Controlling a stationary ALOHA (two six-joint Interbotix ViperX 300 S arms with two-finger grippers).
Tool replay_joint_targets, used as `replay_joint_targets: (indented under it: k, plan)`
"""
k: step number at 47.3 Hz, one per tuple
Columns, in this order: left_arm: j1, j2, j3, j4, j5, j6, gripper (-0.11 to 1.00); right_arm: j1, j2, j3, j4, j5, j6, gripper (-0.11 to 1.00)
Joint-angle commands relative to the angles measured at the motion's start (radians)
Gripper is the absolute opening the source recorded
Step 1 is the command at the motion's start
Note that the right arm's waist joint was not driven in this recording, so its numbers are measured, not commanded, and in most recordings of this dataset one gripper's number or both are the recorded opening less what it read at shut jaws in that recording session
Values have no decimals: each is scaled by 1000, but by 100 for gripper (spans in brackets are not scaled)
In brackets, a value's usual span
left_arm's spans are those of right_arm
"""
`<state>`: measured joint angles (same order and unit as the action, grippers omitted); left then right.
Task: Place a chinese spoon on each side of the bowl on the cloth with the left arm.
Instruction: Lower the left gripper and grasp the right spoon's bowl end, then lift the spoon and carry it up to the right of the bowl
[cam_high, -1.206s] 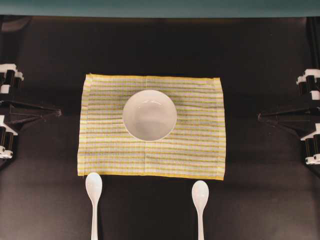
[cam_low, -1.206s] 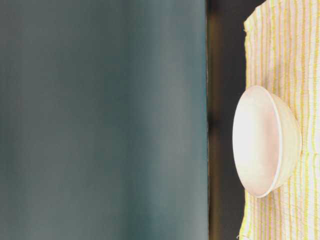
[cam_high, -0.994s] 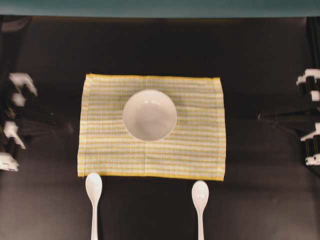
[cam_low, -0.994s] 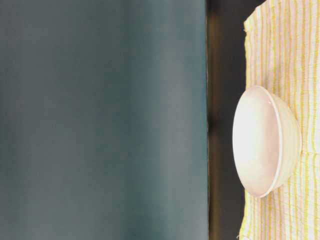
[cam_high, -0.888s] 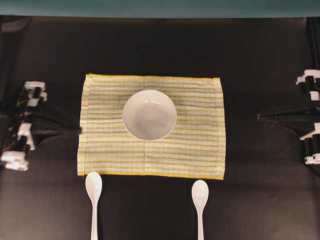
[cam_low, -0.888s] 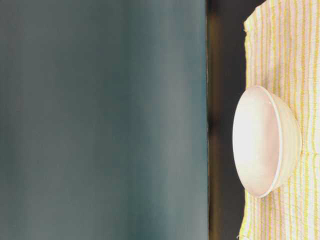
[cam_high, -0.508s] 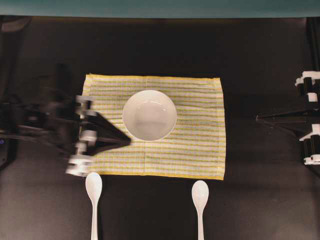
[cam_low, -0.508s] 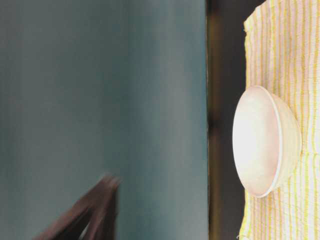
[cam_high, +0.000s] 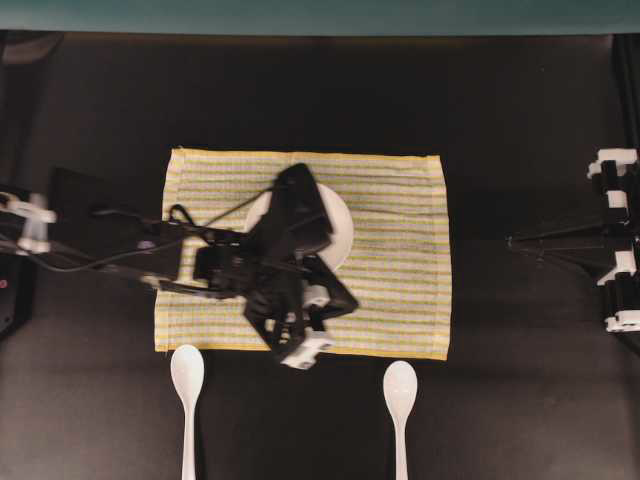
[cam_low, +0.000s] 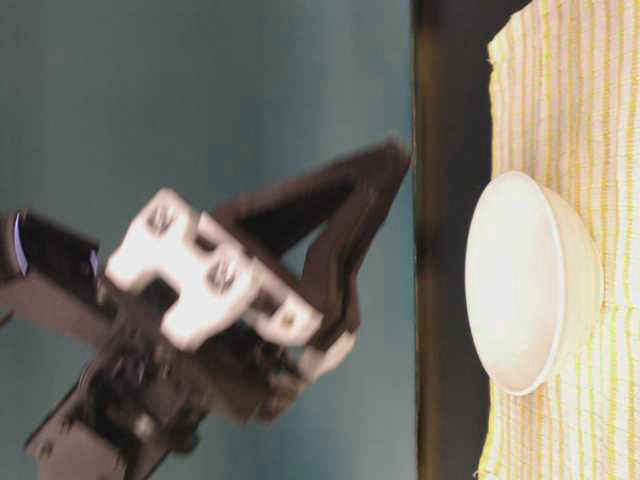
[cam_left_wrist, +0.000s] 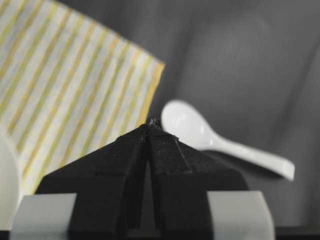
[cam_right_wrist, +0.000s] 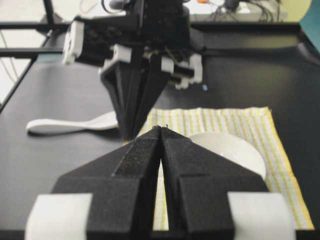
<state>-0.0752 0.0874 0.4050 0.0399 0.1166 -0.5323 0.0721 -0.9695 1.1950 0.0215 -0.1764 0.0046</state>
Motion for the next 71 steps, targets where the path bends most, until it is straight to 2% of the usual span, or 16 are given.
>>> replay_joint_targets:
  k: [1, 6, 15, 19, 22, 31, 44, 63, 71]
  plan:
    - [-2, 38, -51, 3, -9, 3, 7, 0, 5, -6, 3, -3, 8, 0]
    - [-6, 98, -80, 3, -17, -2, 20, 0, 5, -6, 3, -3, 6, 0]
    - [-35, 170, -146, 3, 15, -11, 70, 0, 5, -6, 3, -2, 8, 0]
    - [-51, 195, -173, 3, 40, -9, 86, 0, 5, -6, 3, -2, 6, 0]
    - [-61, 210, -190, 3, 41, -9, 85, 0, 5, -6, 3, -3, 6, 0]
    - [-77, 272, -212, 3, -11, -9, 72, 0, 5, -2, 3, -3, 8, 0]
    - [-74, 345, -195, 3, -123, -5, 72, 0, 5, 14, 3, -2, 8, 0]
    - [-72, 402, -202, 3, -144, -2, 70, 0, 3, 23, 5, -2, 8, 0]
    - [-77, 400, -202, 3, -152, 0, 64, 0, 3, 28, 3, 5, 8, 0]
